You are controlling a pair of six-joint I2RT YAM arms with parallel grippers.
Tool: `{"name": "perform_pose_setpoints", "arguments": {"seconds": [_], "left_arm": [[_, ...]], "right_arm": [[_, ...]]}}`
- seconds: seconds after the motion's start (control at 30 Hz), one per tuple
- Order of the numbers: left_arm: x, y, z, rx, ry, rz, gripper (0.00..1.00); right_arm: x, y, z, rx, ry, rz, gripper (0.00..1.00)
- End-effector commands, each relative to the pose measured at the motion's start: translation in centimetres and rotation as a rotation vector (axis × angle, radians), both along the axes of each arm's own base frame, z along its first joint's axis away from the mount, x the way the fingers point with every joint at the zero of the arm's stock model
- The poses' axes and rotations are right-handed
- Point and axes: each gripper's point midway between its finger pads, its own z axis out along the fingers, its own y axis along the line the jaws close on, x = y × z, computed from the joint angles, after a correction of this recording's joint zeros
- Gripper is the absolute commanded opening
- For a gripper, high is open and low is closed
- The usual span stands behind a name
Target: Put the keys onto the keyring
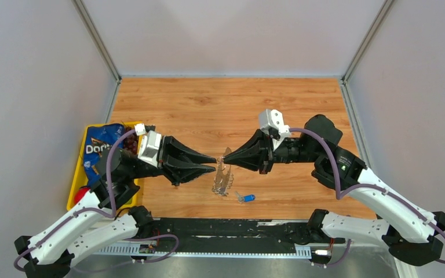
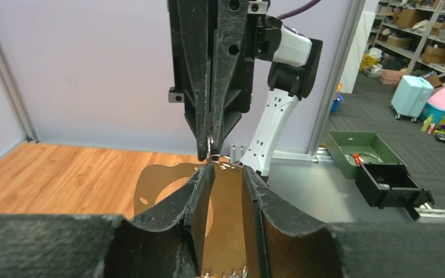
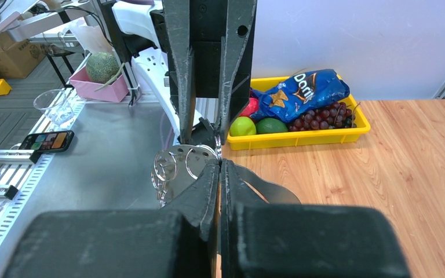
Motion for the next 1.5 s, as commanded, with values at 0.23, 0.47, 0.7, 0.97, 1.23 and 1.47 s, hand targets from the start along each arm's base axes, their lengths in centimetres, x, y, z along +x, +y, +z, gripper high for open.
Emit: {"name": "perform_pose_setpoints", "arguments": {"seconds": [0.23, 0.47, 0.7, 0.97, 1.23, 1.47], "left_arm": [[-1.1, 0.3, 2.4, -0.059, -0.061, -0.043, 0.33], [-0.4, 0.7, 2.3, -0.062, -0.060, 0.013, 0.34], [0.0, 1.3, 2.4, -0.068, -0.064, 0.062, 0.43], [0.4, 1.0, 2.3, -0.066, -0.058, 0.071, 0.46], [0.2, 0.6, 2.3, -0.064, -0.061, 0.039, 0.43], [0.2, 0.5, 2.2, -0.067, -0.059, 0.034, 0.42]], "right_arm": [[-0.9, 0.0, 3.3, 0.082, -0.059, 0.047, 0.00], [-1.5, -0.2, 3.7, 0.096, -0.073, 0.069, 0.00], [-1.9, -0.2, 3.9, 0.101, -0.078, 0.085, 0.00], [-2.0, -0.1, 4.1, 0.107, -0.076, 0.083, 0.00], [-1.6, 0.0, 4.7, 0.121, -0.081, 0.060, 0.00], [-1.6, 0.2, 4.9, 0.124, -0.082, 0.064, 0.00]]}}
